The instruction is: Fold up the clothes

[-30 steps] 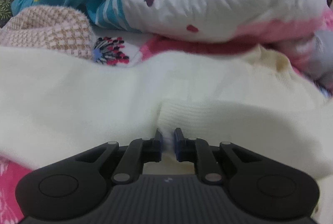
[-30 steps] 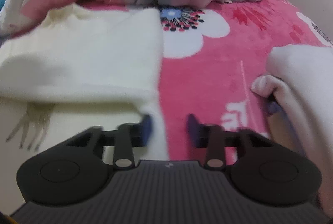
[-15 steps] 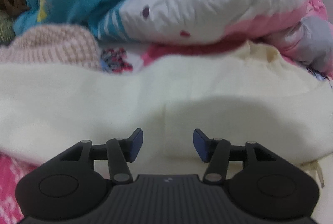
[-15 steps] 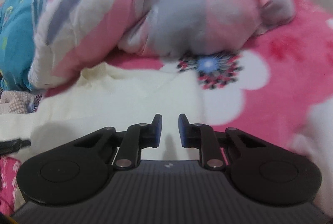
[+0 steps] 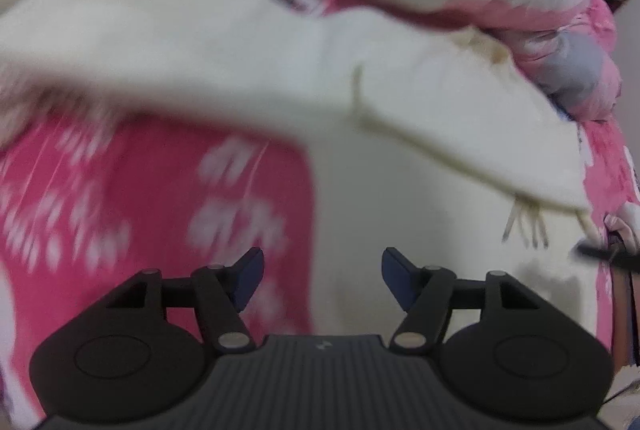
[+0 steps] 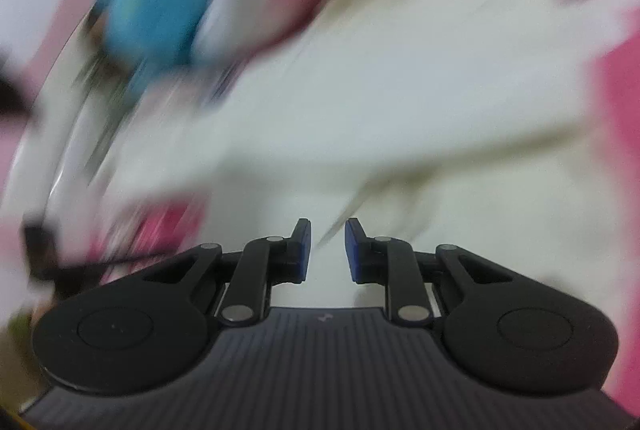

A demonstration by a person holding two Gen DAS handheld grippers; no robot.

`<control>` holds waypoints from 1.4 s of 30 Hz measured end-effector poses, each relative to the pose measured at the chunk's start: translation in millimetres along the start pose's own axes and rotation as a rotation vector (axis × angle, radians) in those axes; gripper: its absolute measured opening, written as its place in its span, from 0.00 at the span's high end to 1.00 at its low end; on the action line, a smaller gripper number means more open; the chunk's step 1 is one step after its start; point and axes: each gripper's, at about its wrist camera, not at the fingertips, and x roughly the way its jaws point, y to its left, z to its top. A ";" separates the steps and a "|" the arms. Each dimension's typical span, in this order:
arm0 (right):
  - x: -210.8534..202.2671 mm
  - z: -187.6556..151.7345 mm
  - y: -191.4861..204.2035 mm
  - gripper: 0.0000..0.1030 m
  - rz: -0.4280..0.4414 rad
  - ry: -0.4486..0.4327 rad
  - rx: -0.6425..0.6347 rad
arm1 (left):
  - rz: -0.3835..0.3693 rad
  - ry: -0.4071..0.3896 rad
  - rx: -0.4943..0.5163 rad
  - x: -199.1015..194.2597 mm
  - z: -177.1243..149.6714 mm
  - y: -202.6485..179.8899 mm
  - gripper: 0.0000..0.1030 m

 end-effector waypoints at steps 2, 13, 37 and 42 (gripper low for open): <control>41.9 -33.6 22.1 0.84 0.068 0.136 -0.057 | 0.035 -0.001 -0.066 -13.0 -16.4 12.5 0.35; 119.0 -179.2 152.9 0.84 0.380 0.471 -0.314 | 0.182 -0.080 -0.351 -70.1 -83.5 63.1 0.35; 177.1 89.7 57.9 0.85 -0.287 -0.106 -0.339 | 0.173 -0.527 -0.604 -57.2 -0.8 130.4 0.34; 180.5 86.4 59.8 0.84 -0.334 -0.125 -0.279 | 0.103 -0.567 -0.608 -49.4 60.1 163.4 0.34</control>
